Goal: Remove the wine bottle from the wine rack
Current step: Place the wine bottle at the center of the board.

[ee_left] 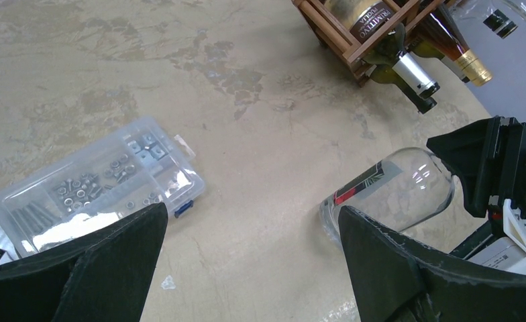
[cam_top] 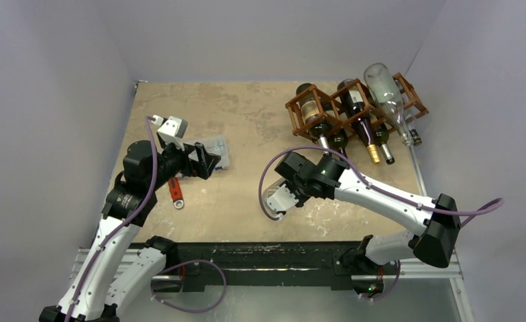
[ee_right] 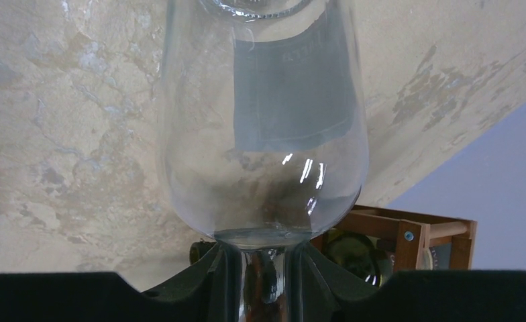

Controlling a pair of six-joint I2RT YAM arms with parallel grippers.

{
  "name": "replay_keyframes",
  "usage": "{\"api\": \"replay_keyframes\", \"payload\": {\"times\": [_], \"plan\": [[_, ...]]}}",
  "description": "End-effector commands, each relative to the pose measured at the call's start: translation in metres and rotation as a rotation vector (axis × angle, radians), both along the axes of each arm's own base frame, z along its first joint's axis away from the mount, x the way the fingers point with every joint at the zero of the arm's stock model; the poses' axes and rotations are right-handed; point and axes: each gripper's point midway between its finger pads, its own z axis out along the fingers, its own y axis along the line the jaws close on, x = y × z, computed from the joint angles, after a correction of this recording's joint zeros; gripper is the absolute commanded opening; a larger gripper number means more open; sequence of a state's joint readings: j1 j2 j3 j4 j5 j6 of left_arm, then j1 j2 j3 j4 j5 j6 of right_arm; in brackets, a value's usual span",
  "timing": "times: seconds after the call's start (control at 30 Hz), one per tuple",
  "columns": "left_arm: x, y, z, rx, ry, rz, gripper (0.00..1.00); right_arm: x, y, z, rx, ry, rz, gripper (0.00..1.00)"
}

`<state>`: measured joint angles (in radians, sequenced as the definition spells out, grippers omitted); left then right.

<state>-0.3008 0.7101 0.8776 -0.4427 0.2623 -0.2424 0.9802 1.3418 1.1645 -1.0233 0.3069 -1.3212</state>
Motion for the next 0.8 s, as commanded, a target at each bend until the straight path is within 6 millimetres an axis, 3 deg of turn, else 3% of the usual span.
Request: {"api": "replay_keyframes", "payload": {"times": [0.0,0.27,0.77], "plan": [[0.004,0.003,0.004,0.011,-0.031,0.008,1.0,0.02,0.014,0.027,0.02,-0.151,0.025,0.33],[0.004,0.003,0.005,0.01,-0.033,0.011,1.0,0.013,0.029,0.025,0.001,-0.149,0.066,0.5],[0.003,0.004,0.006,0.009,-0.037,0.01,1.0,0.004,0.053,0.027,0.045,-0.133,0.081,0.69]]}}
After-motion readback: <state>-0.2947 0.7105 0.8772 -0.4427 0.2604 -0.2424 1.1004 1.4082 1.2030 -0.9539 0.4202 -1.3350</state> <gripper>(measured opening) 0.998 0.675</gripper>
